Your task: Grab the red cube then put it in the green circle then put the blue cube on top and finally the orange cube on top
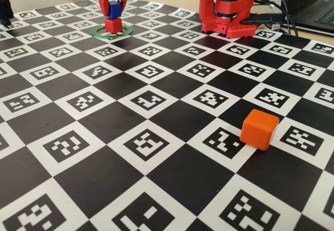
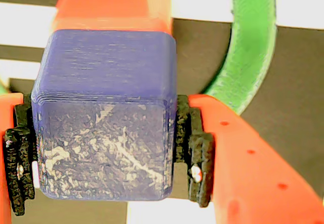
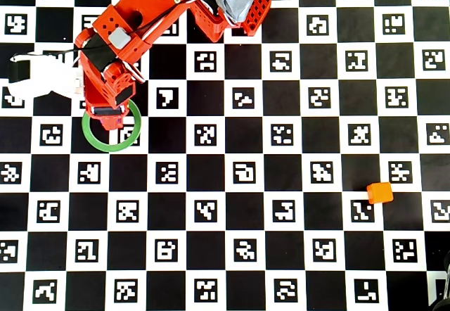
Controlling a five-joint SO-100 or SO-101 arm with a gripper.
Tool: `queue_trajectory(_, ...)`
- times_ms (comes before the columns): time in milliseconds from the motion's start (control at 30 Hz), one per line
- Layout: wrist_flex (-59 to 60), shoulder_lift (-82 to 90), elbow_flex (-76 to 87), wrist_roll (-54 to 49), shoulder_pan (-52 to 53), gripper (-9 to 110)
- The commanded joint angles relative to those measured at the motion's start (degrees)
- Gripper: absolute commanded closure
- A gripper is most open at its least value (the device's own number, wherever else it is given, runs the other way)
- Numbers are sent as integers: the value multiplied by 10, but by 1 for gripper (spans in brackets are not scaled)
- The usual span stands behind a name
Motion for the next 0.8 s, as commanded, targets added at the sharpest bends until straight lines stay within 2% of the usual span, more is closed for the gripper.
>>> queue_trajectory(0,-11,15,-4,4,4,91)
queue_trajectory(167,-18,16,2,11,4,90)
queue_trajectory(267,-18,18,5,8,4,74)
queue_trajectory(500,-12,27,0,25,6,59)
queue_trajectory(767,92,61,-98,47,-2,57)
